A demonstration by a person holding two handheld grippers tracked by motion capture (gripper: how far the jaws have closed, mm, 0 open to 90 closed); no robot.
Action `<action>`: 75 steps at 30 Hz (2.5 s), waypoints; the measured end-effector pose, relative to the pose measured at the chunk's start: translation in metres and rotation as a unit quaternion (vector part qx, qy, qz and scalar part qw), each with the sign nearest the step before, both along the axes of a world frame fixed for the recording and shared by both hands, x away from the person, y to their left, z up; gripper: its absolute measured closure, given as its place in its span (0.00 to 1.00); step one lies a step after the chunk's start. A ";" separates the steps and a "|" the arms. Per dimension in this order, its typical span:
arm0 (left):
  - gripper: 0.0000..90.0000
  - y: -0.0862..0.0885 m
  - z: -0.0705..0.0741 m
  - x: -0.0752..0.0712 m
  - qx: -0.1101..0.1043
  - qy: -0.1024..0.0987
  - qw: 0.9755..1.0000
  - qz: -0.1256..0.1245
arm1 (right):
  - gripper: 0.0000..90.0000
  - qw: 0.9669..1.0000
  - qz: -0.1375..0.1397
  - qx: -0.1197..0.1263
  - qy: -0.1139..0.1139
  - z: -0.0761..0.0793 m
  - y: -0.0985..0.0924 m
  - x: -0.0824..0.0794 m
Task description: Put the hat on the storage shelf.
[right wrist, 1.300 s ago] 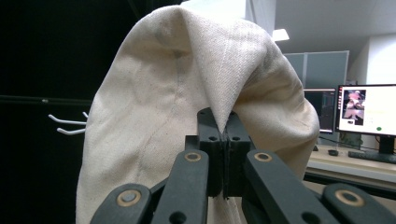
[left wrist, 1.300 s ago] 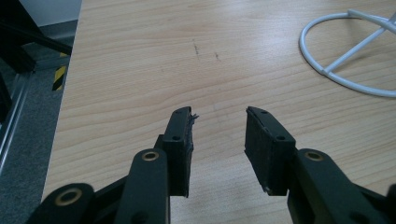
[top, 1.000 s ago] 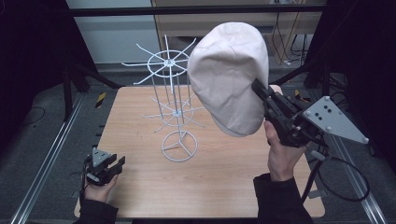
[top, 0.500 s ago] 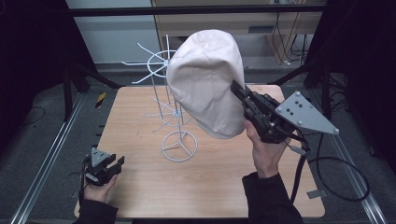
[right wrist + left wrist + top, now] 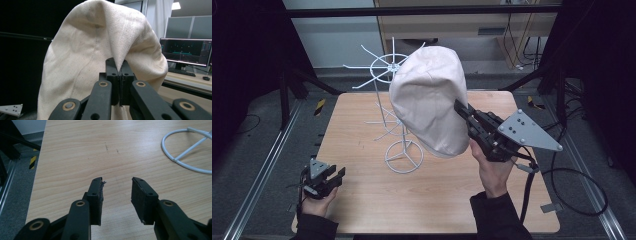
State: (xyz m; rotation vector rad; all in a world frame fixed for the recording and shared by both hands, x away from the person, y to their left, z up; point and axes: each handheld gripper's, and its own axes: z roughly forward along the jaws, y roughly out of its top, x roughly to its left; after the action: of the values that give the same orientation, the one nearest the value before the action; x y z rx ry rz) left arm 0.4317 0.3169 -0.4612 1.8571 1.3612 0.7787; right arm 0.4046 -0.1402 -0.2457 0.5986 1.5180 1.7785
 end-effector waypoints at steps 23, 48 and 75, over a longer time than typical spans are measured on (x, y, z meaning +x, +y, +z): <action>0.67 -0.001 -0.001 0.000 0.000 0.001 1.000 0.000 | 0.99 0.997 0.023 -0.055 0.058 -0.027 -0.004 0.007; 0.67 0.000 -0.001 0.000 -0.001 0.001 1.000 0.000 | 0.89 0.991 0.021 -0.085 0.100 -0.043 0.000 0.016; 0.61 0.000 -0.002 0.001 -0.001 0.003 1.000 0.005 | 0.26 0.989 -0.011 -0.062 0.136 -0.065 -0.021 0.006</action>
State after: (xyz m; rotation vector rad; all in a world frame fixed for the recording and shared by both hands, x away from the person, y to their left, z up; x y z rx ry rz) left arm 0.4328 0.3170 -0.4630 1.8542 1.3749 0.7776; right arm 0.4103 -0.1617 -0.3104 0.8183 1.7823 1.6207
